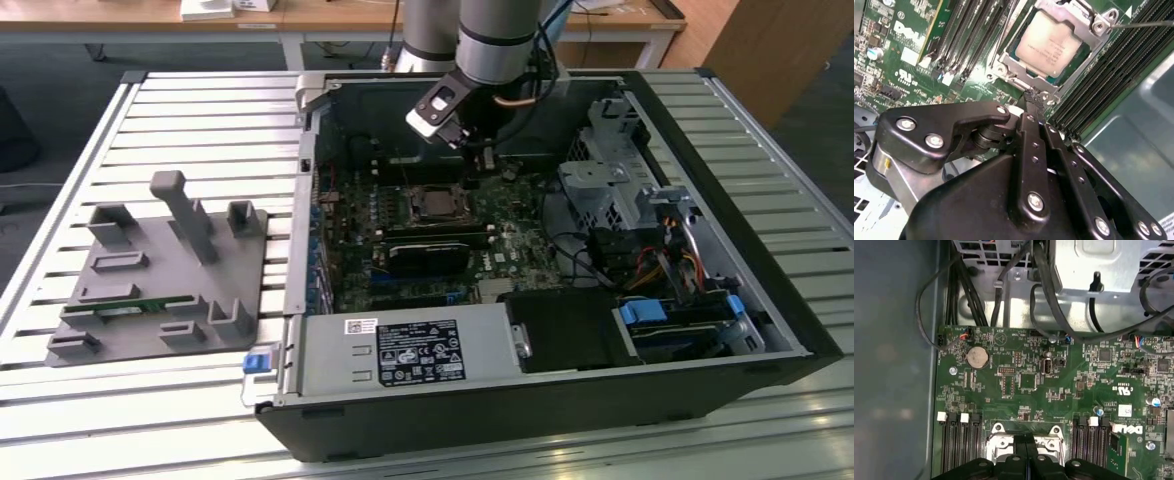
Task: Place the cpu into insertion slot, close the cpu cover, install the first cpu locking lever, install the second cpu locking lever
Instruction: 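Close the cpu cover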
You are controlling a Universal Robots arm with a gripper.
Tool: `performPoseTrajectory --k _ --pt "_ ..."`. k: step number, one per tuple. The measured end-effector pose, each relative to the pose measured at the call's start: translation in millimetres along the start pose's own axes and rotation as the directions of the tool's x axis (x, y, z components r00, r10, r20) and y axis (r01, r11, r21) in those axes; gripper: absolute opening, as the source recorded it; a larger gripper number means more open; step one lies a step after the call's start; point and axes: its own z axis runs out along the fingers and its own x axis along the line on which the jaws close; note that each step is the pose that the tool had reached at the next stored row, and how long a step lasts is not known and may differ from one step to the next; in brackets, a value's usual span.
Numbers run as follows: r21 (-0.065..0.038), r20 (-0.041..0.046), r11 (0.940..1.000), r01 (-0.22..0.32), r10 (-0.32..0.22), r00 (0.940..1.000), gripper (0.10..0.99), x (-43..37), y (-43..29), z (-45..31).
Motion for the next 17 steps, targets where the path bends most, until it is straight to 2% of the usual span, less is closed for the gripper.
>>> performPoseTrajectory --k 2,6,9,17 --pt "0.0 0.0001 1.0 0.0 0.0 1.0 0.106 0.0 -4.4 0.8" --pt "0.0 -0.0003 1.0 0.0 0.0 1.0 0.106 0.4 -19.5 0.9" --pt "0.0 -0.0002 1.0 0.0 0.0 1.0 0.106 0.5 -26.6 1.2" --pt "0.001 -0.0002 1.0 0.0 0.0 1.0 0.106 0.0 -32.3 7.1"
